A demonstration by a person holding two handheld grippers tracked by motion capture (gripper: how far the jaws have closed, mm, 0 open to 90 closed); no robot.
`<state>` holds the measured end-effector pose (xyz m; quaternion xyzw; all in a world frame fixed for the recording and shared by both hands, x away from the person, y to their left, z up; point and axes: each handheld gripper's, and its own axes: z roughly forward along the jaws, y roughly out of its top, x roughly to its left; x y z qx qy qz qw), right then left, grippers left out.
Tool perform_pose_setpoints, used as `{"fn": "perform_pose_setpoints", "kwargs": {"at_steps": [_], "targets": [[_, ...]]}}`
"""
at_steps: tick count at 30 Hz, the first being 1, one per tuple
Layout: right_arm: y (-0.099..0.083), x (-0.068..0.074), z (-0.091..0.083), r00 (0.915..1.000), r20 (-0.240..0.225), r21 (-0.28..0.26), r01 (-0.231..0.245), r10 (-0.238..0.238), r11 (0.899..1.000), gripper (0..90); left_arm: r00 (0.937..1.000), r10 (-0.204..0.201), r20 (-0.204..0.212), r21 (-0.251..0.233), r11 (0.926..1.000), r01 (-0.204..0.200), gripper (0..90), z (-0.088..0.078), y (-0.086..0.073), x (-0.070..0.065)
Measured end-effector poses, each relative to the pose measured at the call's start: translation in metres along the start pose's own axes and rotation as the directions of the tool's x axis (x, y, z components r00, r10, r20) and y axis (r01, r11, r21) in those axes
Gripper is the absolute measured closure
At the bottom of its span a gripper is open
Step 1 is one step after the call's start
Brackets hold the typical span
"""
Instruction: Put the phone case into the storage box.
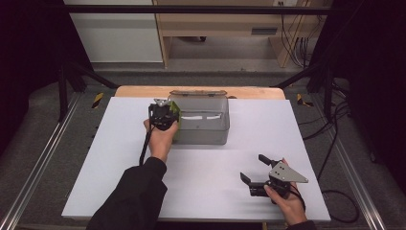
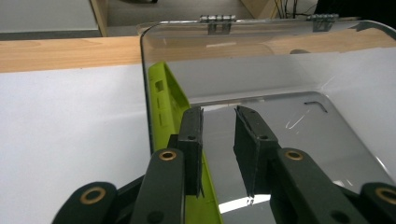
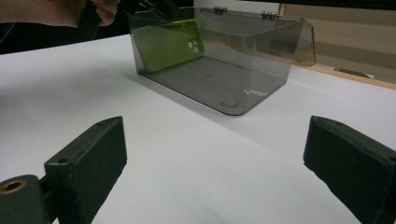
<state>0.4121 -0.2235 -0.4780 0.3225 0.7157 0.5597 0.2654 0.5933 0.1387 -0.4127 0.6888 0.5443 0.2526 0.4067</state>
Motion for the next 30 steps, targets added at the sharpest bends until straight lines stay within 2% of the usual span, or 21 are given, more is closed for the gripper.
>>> {"fn": "perform_pose_setpoints", "kwargs": {"at_steps": [11,16,20,24,30], "targets": [[0.0,0.0,0.0,1.0,-0.001,0.003,-0.001,0.001,1.0,6.4,1.0,0.006,-0.001,-0.043,0.9991,-0.006,72.0,-0.005,0.002,0.001],[0.0,0.0,0.001,1.0,0.0,0.003,0.004,-0.004,1.0,6.4,0.9993,0.037,-0.003,-0.069,0.9969,-0.037,71.6,-0.01,0.004,0.002],[-0.001,0.0,0.001,1.0,0.001,0.005,0.002,-0.002,1.0,6.4,0.9998,0.021,0.006,-0.088,0.9959,-0.02,71.5,-0.012,0.005,0.005],[-0.001,0.0,0.001,1.0,0.002,0.007,0.003,-0.003,1.0,6.4,0.9994,0.026,0.024,-0.126,0.9917,-0.023,70.7,-0.015,0.006,0.004],[-0.001,0.0,0.003,1.0,0.002,0.013,0.003,-0.003,1.0,6.3,0.9975,0.051,0.049,-0.193,0.9803,-0.041,69.8,-0.019,0.006,0.001]]}}
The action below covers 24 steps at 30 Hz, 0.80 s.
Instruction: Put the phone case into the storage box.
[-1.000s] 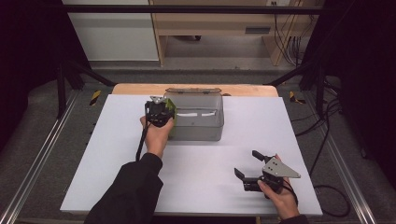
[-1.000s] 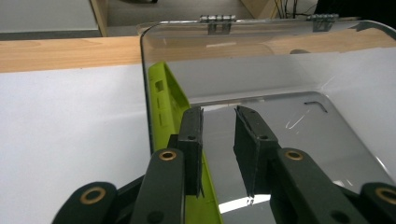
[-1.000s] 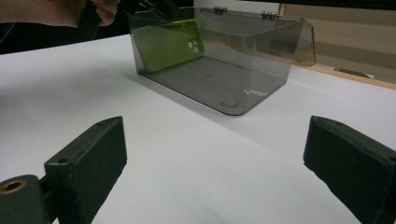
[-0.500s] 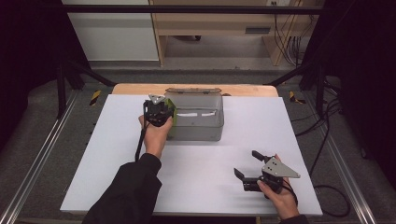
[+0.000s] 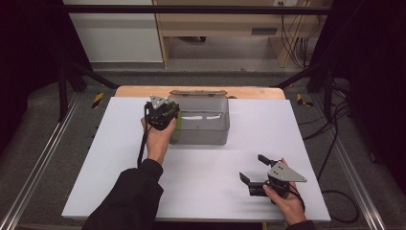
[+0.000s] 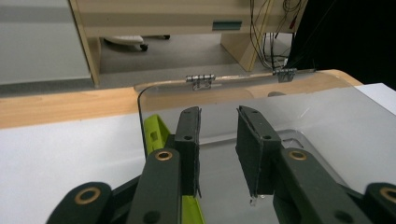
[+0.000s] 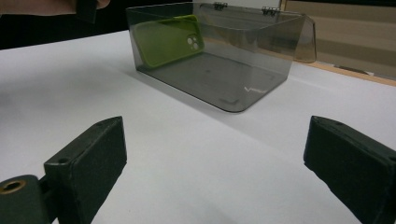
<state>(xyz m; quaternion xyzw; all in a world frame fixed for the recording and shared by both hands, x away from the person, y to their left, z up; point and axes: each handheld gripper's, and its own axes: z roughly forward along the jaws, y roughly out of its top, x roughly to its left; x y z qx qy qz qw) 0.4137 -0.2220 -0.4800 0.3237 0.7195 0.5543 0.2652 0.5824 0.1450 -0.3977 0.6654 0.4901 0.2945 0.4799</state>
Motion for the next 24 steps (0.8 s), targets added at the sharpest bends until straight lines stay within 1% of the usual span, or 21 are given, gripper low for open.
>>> {"fn": "perform_pose_setpoints", "kwargs": {"at_steps": [5,14,23,24], "targets": [[0.0,-0.0002,-0.0006,1.0,-0.002,0.0,-0.003,0.003,1.0,6.3,0.9999,0.006,0.01,-0.033,0.9994,-0.006,66.7,-0.0004,0.0005,-0.0019],[-0.0001,-0.0001,-0.0005,1.0,0.0,0.0,-0.001,0.001,1.0,6.3,0.9997,0.011,0.023,-0.056,0.9984,-0.01,58.3,-0.0002,-0.0004,-0.0035],[0.0001,-0.0002,-0.0008,1.0,0.0,0.0,-0.004,0.004,1.0,6.3,0.9991,0.007,0.042,-0.063,0.998,-0.004,54.5,0.0018,-0.0012,-0.004],[0.0001,-0.0002,-0.0008,1.0,-0.001,-0.001,-0.004,0.004,1.0,6.3,0.999,0.012,0.044,-0.061,0.9981,-0.009,54.0,0.0018,-0.0013,-0.0044]]}}
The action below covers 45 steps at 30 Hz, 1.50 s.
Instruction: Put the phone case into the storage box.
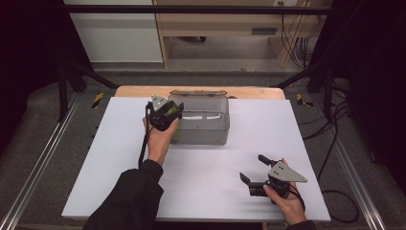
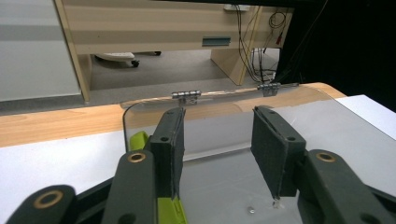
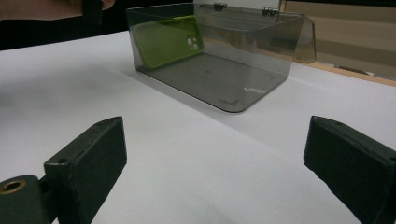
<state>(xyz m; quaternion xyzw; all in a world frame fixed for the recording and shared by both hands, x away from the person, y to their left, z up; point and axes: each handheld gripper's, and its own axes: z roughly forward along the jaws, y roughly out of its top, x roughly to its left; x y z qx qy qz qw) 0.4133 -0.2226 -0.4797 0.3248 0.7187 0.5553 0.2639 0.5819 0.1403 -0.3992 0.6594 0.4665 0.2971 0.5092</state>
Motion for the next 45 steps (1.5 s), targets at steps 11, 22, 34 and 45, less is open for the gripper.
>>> {"fn": "perform_pose_setpoints", "kwargs": {"at_steps": [11,22,34,45], "targets": [[0.0,0.0,0.0,1.0,0.0,0.0,-0.001,0.001,1.0,6.3,0.9998,-0.004,0.021,-0.008,1.0,0.004,46.3,0.0,0.0,-0.005],[0.0,0.001,0.001,1.0,0.0,0.004,0.005,-0.005,1.0,6.3,0.9972,0.043,0.061,-0.043,0.9983,-0.04,39.3,-0.004,0.002,-0.01],[-0.001,0.001,0.001,1.0,0.001,0.005,0.006,-0.006,1.0,6.3,0.9967,0.051,0.064,-0.055,0.9973,-0.048,25.6,-0.004,0.002,-0.018],[-0.001,0.001,0.002,1.0,0.001,0.007,0.005,-0.005,1.0,6.2,0.9969,0.023,0.076,-0.059,0.9981,-0.018,10.8,-0.005,0.002,-0.019]]}}
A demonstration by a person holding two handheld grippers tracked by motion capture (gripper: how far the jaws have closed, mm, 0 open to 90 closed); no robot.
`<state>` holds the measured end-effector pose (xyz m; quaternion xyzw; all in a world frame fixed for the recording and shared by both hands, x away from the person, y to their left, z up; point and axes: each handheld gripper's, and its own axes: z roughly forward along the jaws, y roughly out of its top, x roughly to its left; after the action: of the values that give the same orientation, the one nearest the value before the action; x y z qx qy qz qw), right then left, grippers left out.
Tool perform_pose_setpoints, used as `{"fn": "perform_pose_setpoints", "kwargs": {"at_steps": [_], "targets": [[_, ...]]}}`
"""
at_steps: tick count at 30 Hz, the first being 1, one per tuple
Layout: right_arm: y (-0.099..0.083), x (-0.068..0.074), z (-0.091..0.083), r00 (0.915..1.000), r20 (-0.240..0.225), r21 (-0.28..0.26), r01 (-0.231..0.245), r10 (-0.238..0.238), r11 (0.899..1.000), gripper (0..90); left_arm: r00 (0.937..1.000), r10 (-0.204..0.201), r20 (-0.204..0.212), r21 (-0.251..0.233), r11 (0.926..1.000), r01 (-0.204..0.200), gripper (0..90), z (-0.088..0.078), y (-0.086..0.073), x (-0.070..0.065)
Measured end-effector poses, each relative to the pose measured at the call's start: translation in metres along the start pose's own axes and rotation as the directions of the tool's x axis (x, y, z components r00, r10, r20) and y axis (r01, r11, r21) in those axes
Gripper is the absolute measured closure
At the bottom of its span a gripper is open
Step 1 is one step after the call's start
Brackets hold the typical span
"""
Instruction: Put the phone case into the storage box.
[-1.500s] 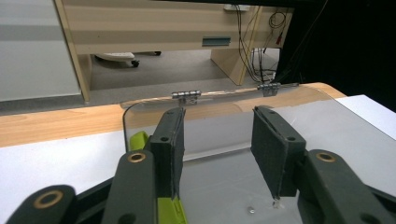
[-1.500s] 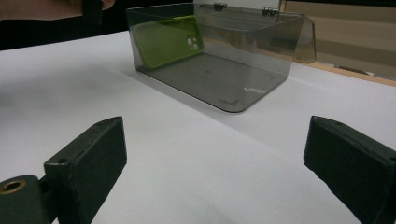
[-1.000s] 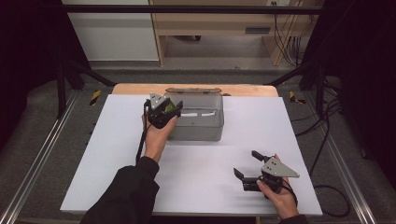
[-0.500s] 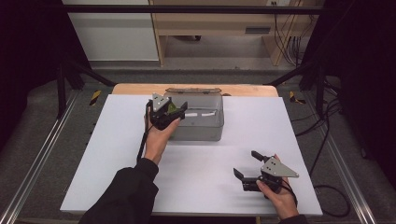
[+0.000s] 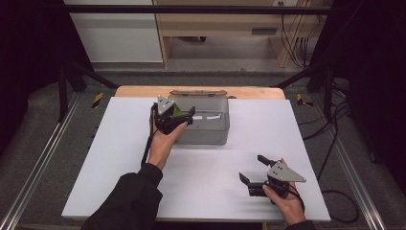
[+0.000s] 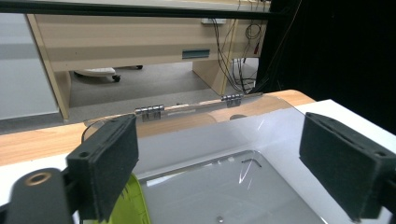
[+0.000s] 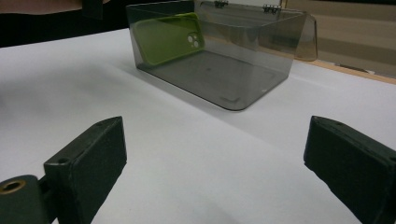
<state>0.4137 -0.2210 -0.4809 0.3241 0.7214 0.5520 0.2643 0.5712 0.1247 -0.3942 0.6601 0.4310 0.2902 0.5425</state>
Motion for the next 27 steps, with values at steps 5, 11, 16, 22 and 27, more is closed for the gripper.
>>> {"fn": "perform_pose_setpoints", "kwargs": {"at_steps": [5,11,16,22,27], "targets": [[0.0,0.0001,-0.0001,1.0,-0.001,0.0,-0.001,0.001,1.0,6.2,0.9999,-0.01,0.01,-0.009,0.9999,0.01,7.3,-0.0011,0.0009,0.0012],[0.0,0.0,-0.0001,1.0,0.001,0.001,-0.003,0.003,1.0,6.0,0.9992,-0.001,0.039,-0.017,0.9999,0.002,3.2,-0.0025,0.0015,0.0014],[0.0,0.0001,-0.0002,1.0,0.001,0.001,-0.001,0.001,1.0,6.0,0.9987,-0.001,0.05,-0.024,0.9997,0.003,2.1,-0.0034,0.0021,0.0018],[0.0,0.0001,-0.0001,1.0,0.001,0.002,-0.002,0.002,1.0,6.0,0.9971,0.006,0.076,-0.03,0.9995,-0.004,2.1,-0.0051,0.003,0.0024],[-0.0001,0.0001,-0.0001,1.0,0.001,0.002,-0.002,0.002,1.0,5.9,0.9961,0.011,0.088,-0.032,0.9995,-0.008,2.1,-0.0072,0.004,0.0023]]}}
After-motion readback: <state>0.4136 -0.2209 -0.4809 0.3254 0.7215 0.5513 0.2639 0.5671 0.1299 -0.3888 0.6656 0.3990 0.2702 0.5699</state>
